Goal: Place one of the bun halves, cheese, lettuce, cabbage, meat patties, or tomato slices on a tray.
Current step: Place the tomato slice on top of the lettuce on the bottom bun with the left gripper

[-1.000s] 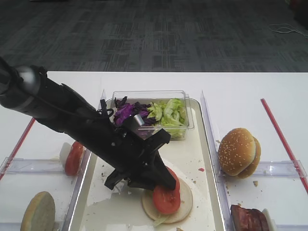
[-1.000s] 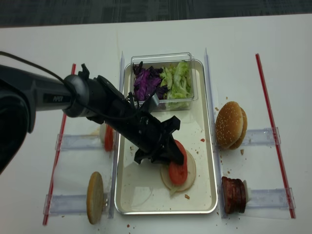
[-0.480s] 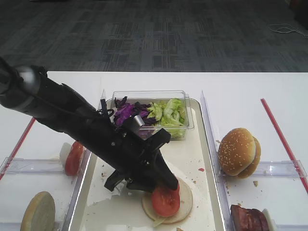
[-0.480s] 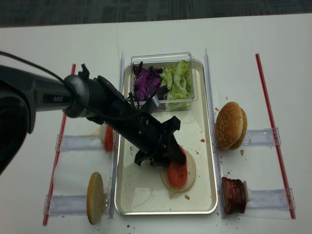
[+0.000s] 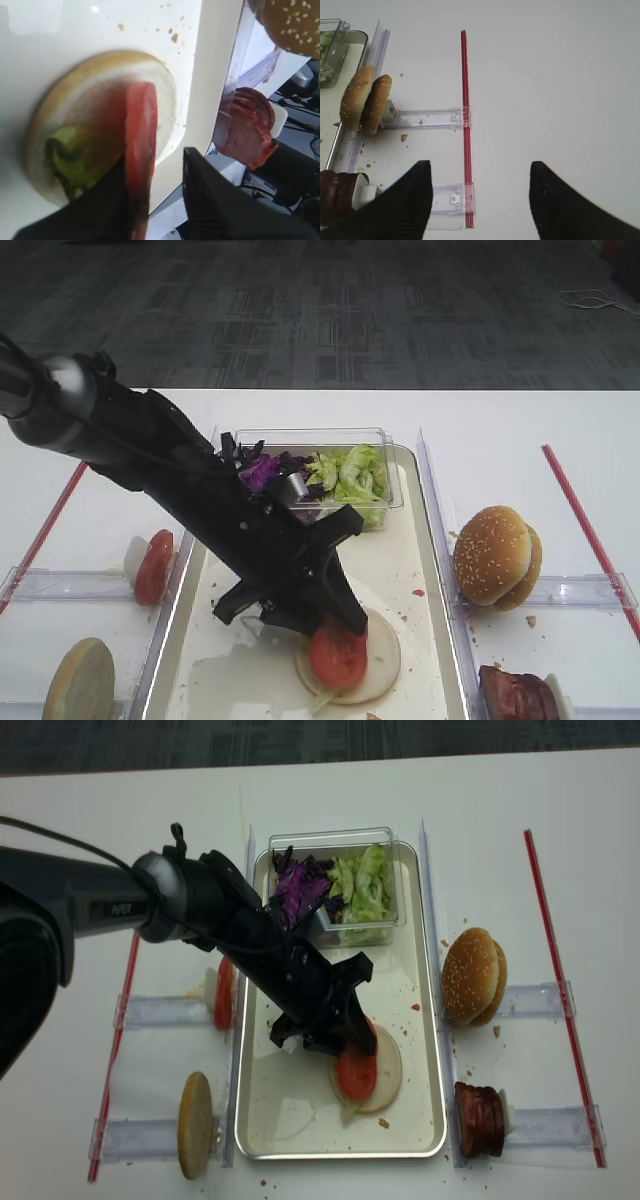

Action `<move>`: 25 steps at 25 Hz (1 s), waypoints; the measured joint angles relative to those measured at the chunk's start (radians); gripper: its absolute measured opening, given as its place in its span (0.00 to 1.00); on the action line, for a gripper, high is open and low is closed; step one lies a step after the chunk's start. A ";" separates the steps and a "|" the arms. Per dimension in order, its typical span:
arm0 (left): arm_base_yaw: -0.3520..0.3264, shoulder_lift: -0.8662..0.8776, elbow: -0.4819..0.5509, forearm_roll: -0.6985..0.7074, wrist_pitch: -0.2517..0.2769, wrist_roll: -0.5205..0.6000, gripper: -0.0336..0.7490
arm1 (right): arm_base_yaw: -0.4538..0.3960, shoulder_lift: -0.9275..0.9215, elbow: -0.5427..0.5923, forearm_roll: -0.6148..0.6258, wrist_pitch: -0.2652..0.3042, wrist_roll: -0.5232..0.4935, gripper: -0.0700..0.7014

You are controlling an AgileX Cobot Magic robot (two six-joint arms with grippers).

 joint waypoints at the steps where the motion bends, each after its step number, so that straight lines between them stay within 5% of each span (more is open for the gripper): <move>1: -0.007 0.000 -0.002 0.004 0.000 -0.004 0.33 | 0.000 0.000 0.000 0.000 0.000 0.000 0.70; 25: -0.028 0.002 -0.073 0.132 0.026 -0.142 0.33 | 0.000 0.000 0.000 0.000 -0.002 0.002 0.70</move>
